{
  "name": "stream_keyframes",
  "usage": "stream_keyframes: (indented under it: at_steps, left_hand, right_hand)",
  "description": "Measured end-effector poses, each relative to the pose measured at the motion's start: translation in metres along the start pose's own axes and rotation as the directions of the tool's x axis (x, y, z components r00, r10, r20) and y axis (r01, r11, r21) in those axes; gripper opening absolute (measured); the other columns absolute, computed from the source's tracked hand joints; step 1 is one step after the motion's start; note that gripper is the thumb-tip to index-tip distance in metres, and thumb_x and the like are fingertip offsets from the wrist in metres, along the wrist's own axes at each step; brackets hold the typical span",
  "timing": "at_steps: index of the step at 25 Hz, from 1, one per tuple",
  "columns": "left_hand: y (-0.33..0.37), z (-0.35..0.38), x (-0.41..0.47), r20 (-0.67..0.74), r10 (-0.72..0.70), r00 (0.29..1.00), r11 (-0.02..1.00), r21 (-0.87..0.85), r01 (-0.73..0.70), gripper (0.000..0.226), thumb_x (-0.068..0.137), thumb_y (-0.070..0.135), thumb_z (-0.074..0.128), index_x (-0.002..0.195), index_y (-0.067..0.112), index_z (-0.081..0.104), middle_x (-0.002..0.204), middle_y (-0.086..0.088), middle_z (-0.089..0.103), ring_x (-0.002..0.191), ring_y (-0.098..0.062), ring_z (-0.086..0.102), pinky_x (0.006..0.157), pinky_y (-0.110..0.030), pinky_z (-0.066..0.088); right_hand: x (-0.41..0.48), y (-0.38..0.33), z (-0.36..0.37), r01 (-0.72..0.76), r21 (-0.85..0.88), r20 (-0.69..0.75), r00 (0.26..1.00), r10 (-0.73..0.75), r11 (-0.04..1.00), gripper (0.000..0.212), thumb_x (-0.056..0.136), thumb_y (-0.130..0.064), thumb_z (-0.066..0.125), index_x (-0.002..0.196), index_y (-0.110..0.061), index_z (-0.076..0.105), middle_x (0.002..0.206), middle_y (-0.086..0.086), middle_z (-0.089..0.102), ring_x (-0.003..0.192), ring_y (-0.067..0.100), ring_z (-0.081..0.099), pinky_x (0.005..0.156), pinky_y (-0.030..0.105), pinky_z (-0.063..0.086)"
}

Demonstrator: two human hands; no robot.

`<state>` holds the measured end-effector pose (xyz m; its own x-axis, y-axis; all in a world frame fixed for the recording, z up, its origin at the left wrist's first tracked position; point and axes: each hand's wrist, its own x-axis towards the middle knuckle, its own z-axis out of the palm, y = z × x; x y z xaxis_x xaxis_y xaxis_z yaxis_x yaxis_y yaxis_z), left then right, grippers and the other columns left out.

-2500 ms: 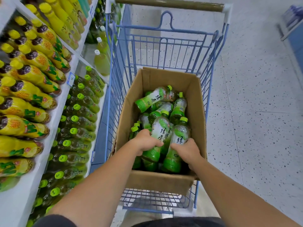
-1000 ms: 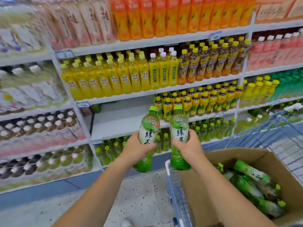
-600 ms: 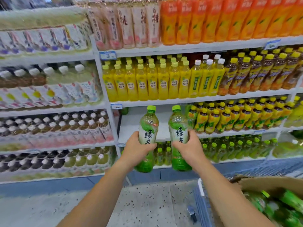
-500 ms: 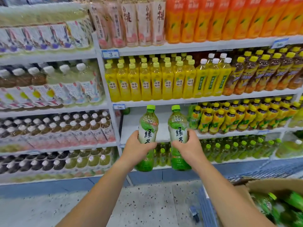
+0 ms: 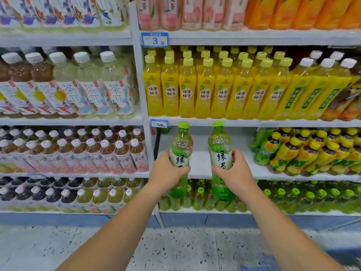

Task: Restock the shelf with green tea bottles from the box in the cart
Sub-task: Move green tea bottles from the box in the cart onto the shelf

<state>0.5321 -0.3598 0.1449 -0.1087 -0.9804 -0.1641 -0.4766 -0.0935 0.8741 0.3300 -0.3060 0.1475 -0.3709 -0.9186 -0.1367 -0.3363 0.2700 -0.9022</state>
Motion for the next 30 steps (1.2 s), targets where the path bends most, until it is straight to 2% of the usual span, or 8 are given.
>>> stream_keyframes:
  at_steps: [5,10,13,18,22,24,27,30]
  left_hand:
    - [-0.052,0.037,0.072,-0.103,0.064,0.993,0.998,0.001,-0.065,0.038,0.074,0.03,0.085,0.104,0.022,0.063,0.092,0.009,0.069,0.079,-0.003,0.064,0.064,-0.021,0.054]
    - [-0.1,0.072,0.135,-0.195,0.173,0.965,0.983,-0.028,-0.182,0.035,0.073,0.022,0.085,0.101,0.025,0.064,0.089,0.011,0.07,0.076,-0.002,0.067,0.05,-0.008,0.045]
    - [-0.132,0.087,0.162,-0.282,0.22,0.934,0.97,-0.039,-0.24,0.038,0.071,0.019,0.083,0.104,0.025,0.065,0.092,0.009,0.071,0.08,-0.003,0.068,0.055,-0.012,0.049]
    - [-0.172,0.115,0.19,-0.354,0.285,0.89,0.945,-0.052,-0.324,0.036,0.071,0.017,0.082,0.103,0.022,0.066,0.091,0.006,0.072,0.073,0.004,0.065,0.053,-0.006,0.045]
    - [-0.179,0.129,0.199,-0.382,0.327,0.865,0.914,-0.106,-0.392,0.034,0.071,0.021,0.084,0.098,0.03,0.064,0.094,0.008,0.072,0.085,-0.003,0.068,0.072,-0.025,0.056]
    - [-0.18,0.132,0.201,-0.377,0.371,0.849,0.893,-0.104,-0.437,0.035,0.074,0.021,0.085,0.1,0.032,0.064,0.096,0.011,0.073,0.087,0.0,0.068,0.074,-0.023,0.055]
    - [-0.192,0.134,0.207,-0.331,0.417,0.847,0.887,-0.056,-0.459,0.05,0.069,0.029,0.09,0.109,0.034,0.061,0.104,0.011,0.071,0.095,-0.003,0.068,0.081,-0.025,0.056]
    - [-0.222,0.135,0.207,-0.244,0.399,0.884,0.917,0.093,-0.388,0.058,0.066,0.042,0.089,0.116,0.035,0.061,0.117,0.009,0.054,0.104,-0.004,0.061,0.095,-0.032,0.054]
  right_hand:
    - [0.08,0.055,0.045,0.089,0.009,-0.001,0.996,-0.089,0.996,0.055,0.079,-0.014,0.081,0.119,-0.025,0.045,0.099,-0.011,0.061,0.085,0.003,0.062,0.062,0.024,0.049]
    - [0.147,0.108,0.084,0.199,0.076,-0.013,0.98,-0.198,0.977,0.056,0.081,-0.01,0.079,0.121,-0.028,0.045,0.101,-0.009,0.062,0.087,0.005,0.063,0.064,0.025,0.048]
    - [0.173,0.145,0.106,0.262,0.122,-0.03,0.965,-0.26,0.957,0.055,0.083,-0.006,0.077,0.121,-0.026,0.042,0.098,-0.01,0.059,0.085,0.0,0.058,0.062,0.019,0.043]
    - [0.198,0.184,0.127,0.383,0.166,-0.032,0.923,-0.383,0.909,0.065,0.085,-0.003,0.075,0.127,-0.027,0.033,0.104,-0.011,0.055,0.09,-0.001,0.055,0.069,0.016,0.042]
    - [0.208,0.193,0.128,0.439,0.194,0.028,0.891,-0.453,0.877,0.071,0.086,-0.004,0.076,0.136,-0.025,0.031,0.112,-0.009,0.056,0.1,0.003,0.058,0.086,0.027,0.048]
    - [0.209,0.196,0.125,0.454,0.19,0.069,0.878,-0.473,0.87,0.072,0.087,-0.007,0.075,0.138,-0.027,0.029,0.116,-0.011,0.057,0.103,0.002,0.058,0.091,0.032,0.047]
    - [0.208,0.203,0.12,0.479,0.171,0.123,0.857,-0.501,0.861,0.068,0.09,-0.014,0.074,0.134,-0.037,0.028,0.121,-0.019,0.054,0.108,-0.004,0.055,0.095,0.03,0.046]
    - [0.203,0.222,0.118,0.497,0.072,0.194,0.843,-0.501,0.865,0.068,0.089,-0.024,0.075,0.132,-0.043,0.025,0.126,-0.026,0.05,0.115,-0.009,0.051,0.099,0.024,0.045]
